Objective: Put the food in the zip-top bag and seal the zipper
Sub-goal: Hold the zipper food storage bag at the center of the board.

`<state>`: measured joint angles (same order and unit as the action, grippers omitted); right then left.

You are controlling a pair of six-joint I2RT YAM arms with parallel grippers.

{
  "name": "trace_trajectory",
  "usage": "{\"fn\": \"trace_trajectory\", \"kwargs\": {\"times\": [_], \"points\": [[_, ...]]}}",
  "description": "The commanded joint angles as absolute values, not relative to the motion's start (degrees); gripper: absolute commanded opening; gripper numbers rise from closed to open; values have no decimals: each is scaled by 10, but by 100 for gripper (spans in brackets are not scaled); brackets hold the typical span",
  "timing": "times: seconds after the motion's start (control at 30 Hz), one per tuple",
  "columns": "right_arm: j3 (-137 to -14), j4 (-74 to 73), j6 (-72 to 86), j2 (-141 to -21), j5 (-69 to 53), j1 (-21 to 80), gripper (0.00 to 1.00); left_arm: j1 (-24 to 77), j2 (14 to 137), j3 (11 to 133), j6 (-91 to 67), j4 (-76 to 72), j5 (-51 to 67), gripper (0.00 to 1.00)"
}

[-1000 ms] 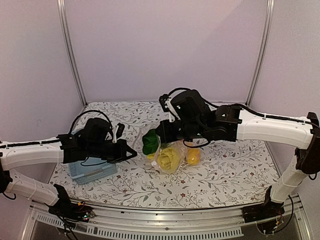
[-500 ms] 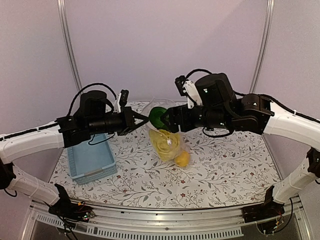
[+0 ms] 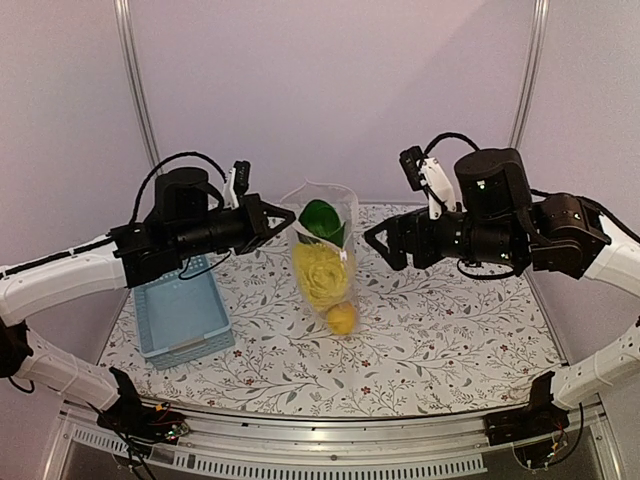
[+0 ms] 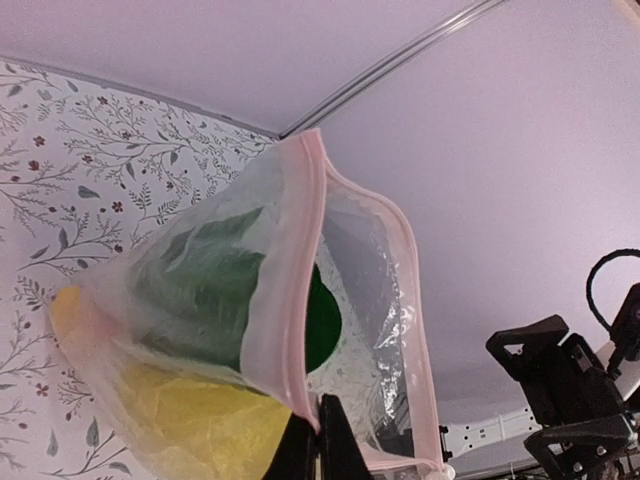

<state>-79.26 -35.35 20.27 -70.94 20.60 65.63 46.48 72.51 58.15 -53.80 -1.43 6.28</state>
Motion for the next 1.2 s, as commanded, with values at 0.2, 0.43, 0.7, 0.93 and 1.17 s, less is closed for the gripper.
{"fn": "trace_trajectory", "kwargs": {"times": [0.2, 0.43, 0.7, 0.93, 1.17], "points": [[-785, -329, 209, -767, 218, 716, 74, 454, 688, 612, -504, -16, 12, 0], [-775, -302, 235, -803, 262, 711, 63, 454, 683, 612, -498, -7, 9, 0], [-727, -214, 260, -801, 140, 640, 56, 454, 674, 611, -493, -2, 4, 0], [-743, -209, 261, -821, 111, 636, 40, 453, 673, 612, -489, 20, 2, 0], [-744, -203, 260, -829, 115, 636, 28, 450, 672, 612, -488, 22, 3, 0]]}}
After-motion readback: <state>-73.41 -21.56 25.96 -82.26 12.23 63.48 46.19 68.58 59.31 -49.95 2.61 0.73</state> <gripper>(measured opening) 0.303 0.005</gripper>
